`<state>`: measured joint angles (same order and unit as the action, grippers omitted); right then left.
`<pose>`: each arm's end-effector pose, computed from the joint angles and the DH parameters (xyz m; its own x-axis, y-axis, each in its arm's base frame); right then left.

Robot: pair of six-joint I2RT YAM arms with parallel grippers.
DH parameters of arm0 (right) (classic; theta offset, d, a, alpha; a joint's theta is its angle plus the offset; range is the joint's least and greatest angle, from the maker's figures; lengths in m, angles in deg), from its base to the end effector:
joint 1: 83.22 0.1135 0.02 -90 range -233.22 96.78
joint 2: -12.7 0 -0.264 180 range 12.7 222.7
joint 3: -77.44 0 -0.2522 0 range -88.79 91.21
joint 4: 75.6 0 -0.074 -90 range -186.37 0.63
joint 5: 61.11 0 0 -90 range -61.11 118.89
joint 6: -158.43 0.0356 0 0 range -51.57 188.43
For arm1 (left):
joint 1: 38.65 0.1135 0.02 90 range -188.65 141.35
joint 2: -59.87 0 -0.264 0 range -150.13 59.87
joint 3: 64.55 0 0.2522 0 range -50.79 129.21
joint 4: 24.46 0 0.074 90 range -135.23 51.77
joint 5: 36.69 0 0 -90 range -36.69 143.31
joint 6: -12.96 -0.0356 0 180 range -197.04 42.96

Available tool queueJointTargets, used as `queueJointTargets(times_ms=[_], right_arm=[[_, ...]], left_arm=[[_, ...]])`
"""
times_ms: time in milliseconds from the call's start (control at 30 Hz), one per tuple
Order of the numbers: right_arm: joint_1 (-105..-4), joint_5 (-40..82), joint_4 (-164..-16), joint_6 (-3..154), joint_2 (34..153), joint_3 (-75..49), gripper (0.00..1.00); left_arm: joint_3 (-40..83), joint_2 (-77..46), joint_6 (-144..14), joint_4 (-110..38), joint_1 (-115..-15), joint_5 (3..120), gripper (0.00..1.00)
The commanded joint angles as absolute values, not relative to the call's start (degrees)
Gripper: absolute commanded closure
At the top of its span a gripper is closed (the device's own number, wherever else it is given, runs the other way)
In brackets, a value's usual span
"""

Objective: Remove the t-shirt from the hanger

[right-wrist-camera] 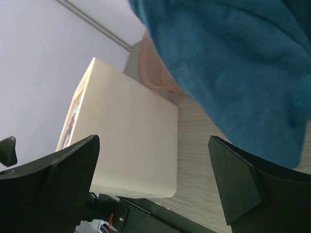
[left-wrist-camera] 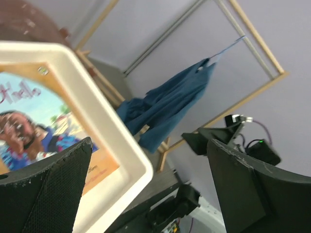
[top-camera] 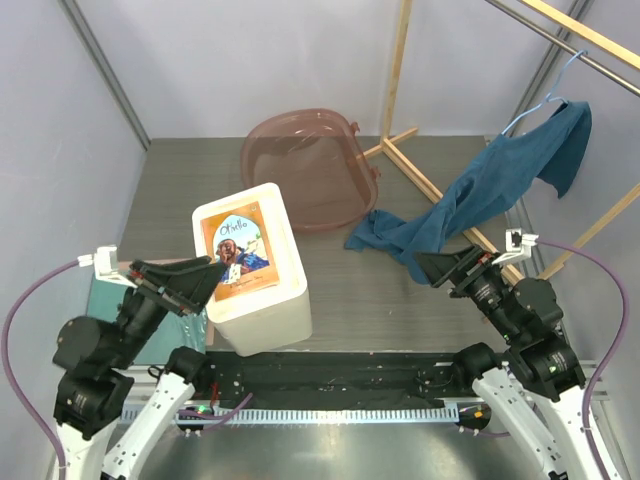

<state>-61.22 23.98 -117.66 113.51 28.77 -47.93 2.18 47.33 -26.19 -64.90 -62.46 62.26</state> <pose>0.0663 0.0301 0.3371 -0.3603 0.6153 -0.7011 -0.2794 0.6459 0.7105 0.0123 -0.0115 0.4013 -0.2792 -0.7141 -0.6419 0.5077 0.4577 -0.7299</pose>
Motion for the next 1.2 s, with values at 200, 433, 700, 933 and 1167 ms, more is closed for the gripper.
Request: queueJointTargets(times_ms=[200,433,700,933,1167], right_arm=[[-61.3,34.4,-127.0,108.8,31.4,-41.2,0.00],[-61.3,39.5,-128.7,99.4,39.4,-32.7,0.00],[-61.4,49.3,-128.2,93.8,54.7,-14.1,0.00],[-61.4,64.6,-128.5,85.1,71.5,1.1,0.00],[-66.2,71.0,-128.4,81.2,85.4,17.7,0.02]], left_arm=[[3.6,55.0,-30.2,-75.0,-62.1,57.4,0.00],[6.0,53.1,-32.5,-78.9,-62.1,59.5,0.00],[8.4,51.6,-33.3,-80.1,-62.1,64.1,0.00],[10.1,49.2,-32.7,-82.2,-62.1,69.8,0.00],[13.8,43.6,-33.7,-88.5,-62.1,73.4,0.00]])
